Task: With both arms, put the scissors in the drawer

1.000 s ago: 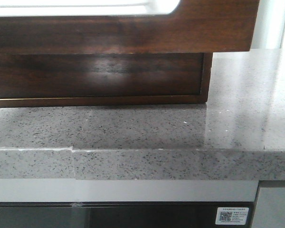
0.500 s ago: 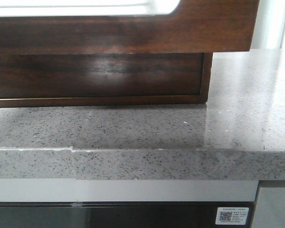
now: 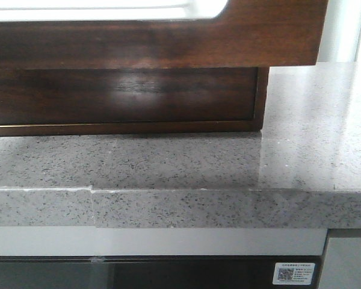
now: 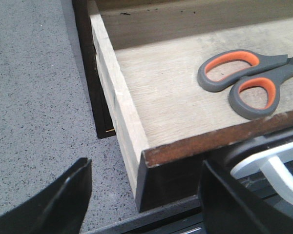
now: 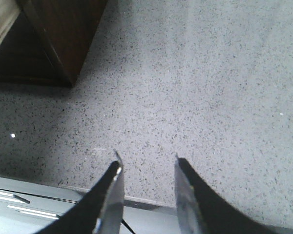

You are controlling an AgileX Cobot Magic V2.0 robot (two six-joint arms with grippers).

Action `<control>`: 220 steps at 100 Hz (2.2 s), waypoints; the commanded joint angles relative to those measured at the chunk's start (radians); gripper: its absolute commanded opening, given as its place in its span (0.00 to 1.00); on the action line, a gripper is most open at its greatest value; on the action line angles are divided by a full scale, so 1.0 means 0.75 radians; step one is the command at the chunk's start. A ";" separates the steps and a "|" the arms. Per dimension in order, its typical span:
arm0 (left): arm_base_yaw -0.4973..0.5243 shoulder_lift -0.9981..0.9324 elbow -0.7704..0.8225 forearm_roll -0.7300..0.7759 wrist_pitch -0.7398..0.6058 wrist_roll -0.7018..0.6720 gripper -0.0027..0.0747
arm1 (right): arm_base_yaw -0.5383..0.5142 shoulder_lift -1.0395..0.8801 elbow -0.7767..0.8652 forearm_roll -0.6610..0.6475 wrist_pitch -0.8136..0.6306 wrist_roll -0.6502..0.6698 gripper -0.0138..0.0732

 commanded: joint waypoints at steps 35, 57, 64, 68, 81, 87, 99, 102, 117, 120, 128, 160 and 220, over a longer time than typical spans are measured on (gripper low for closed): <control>-0.010 0.008 -0.044 -0.036 -0.123 -0.009 0.01 | -0.009 -0.007 -0.025 0.016 -0.124 0.003 0.08; -0.010 -0.001 -0.044 -0.039 0.025 -0.023 0.01 | -0.009 -0.007 -0.025 0.016 -0.105 0.003 0.08; -0.010 -0.033 -0.044 -0.064 0.038 -0.026 0.01 | -0.009 -0.007 -0.025 0.016 -0.105 0.003 0.08; -0.010 -0.064 -0.044 -0.067 0.038 -0.026 0.01 | -0.009 -0.007 -0.025 0.016 -0.105 0.003 0.08; -0.010 -0.148 -0.044 -0.075 0.091 -0.026 0.01 | -0.009 -0.007 -0.025 0.016 -0.105 0.003 0.08; -0.010 -0.173 -0.044 -0.077 0.139 -0.026 0.01 | -0.009 -0.007 -0.025 0.016 -0.105 0.003 0.08; -0.010 -0.183 -0.044 -0.077 0.160 -0.026 0.01 | -0.009 -0.007 -0.025 0.016 -0.105 0.003 0.08; -0.010 -0.183 -0.044 -0.071 0.160 -0.023 0.01 | -0.009 -0.007 -0.025 0.016 -0.105 0.003 0.08; -0.010 -0.181 -0.003 0.091 0.090 -0.020 0.01 | -0.009 -0.007 -0.025 0.016 -0.105 0.003 0.08; -0.010 -0.181 0.029 0.115 0.034 -0.024 0.01 | -0.009 -0.007 -0.025 0.016 -0.105 0.003 0.08; -0.013 -0.229 0.150 0.143 -0.238 -0.024 0.01 | -0.009 -0.007 -0.025 0.016 -0.105 0.003 0.08; -0.007 -0.598 0.875 0.138 -1.151 -0.024 0.01 | -0.009 -0.007 -0.025 0.016 -0.105 0.003 0.08; -0.005 -0.767 0.993 0.242 -1.158 -0.167 0.01 | -0.009 -0.002 -0.025 0.016 -0.105 0.003 0.08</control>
